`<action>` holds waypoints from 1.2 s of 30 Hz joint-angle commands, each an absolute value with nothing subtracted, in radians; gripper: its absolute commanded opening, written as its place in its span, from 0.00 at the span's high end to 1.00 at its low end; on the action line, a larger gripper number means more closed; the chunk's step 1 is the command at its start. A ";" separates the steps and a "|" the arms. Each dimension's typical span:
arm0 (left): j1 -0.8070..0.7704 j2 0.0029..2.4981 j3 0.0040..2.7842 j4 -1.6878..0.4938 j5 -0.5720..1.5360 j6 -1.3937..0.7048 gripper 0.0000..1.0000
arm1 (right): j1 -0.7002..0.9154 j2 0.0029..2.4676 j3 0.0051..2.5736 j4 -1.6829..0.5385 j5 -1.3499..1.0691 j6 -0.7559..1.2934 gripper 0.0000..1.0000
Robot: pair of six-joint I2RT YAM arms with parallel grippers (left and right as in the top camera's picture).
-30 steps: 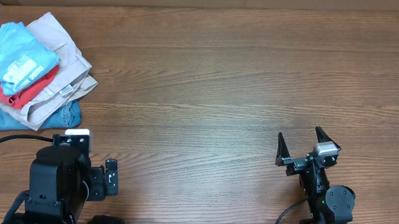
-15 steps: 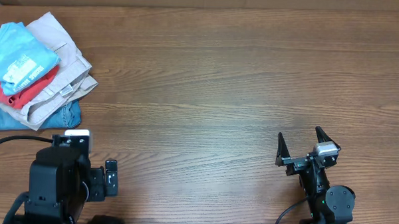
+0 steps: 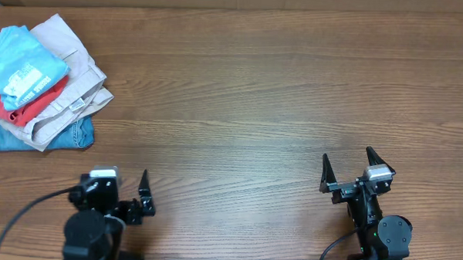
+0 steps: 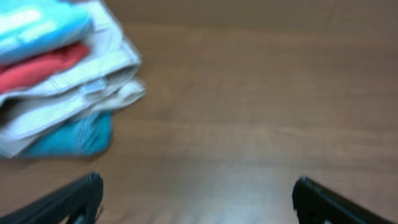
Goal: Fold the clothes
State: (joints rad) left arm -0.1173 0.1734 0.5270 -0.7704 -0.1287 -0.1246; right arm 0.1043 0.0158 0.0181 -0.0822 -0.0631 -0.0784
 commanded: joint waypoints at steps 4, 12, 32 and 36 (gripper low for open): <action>-0.082 0.003 0.221 -0.402 -0.002 -0.079 0.00 | 0.098 0.009 0.009 -0.078 -0.065 -0.079 0.00; -0.060 0.003 0.004 -0.062 0.059 0.099 0.00 | 0.098 0.009 0.009 -0.078 -0.065 -0.079 0.00; -0.045 0.004 0.005 -0.071 0.072 0.075 0.00 | 0.098 0.009 0.009 -0.078 -0.065 -0.079 0.00; -0.045 0.004 0.005 -0.071 0.072 0.075 0.00 | 0.098 0.009 0.009 -0.078 -0.065 -0.079 0.00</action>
